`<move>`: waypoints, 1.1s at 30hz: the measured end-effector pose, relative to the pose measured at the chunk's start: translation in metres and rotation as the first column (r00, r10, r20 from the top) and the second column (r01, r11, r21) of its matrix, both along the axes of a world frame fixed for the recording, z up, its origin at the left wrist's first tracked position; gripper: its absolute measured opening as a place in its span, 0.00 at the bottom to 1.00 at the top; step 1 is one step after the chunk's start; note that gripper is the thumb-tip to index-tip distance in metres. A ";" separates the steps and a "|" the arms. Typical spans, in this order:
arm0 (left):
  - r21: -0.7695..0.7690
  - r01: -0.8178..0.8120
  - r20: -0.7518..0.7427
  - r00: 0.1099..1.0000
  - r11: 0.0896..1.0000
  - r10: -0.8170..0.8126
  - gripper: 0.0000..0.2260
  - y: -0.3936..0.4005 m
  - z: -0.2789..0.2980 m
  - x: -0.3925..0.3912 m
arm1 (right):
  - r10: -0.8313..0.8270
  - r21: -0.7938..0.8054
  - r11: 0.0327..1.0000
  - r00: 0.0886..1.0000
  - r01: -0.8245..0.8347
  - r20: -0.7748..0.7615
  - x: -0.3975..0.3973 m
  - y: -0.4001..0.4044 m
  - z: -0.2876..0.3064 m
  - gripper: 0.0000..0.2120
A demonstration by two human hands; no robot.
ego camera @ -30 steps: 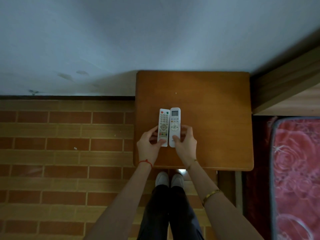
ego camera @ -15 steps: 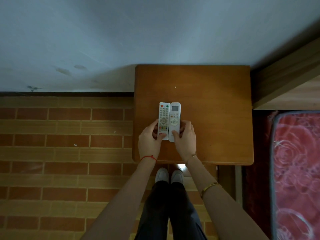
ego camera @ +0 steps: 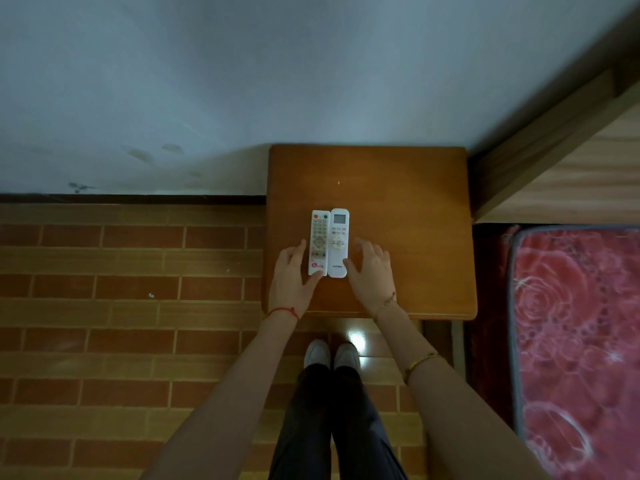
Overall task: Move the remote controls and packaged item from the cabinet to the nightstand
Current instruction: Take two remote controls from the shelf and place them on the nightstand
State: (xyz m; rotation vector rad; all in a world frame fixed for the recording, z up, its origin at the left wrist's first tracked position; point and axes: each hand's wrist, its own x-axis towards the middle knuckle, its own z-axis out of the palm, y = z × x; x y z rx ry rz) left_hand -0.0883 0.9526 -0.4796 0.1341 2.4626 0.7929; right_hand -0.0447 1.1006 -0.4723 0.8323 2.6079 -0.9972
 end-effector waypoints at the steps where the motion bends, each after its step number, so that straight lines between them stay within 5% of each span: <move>1: -0.013 0.022 -0.034 0.999 1.000 -0.022 0.30 -0.002 0.012 0.001 | 0.037 0.030 0.999 0.999 -0.037 -0.001 0.002 0.002 0.012 0.23; 17: -0.203 0.234 -0.408 0.863 0.951 -0.300 0.21 -0.047 0.282 0.034 | 0.280 0.278 0.931 0.952 -0.238 -0.124 0.045 -0.013 0.274 0.24; 33: 0.006 0.106 -0.463 0.882 0.994 -0.091 0.20 -0.109 0.406 0.121 | 0.284 0.281 0.935 0.931 -0.217 -0.227 0.133 -0.046 0.374 0.23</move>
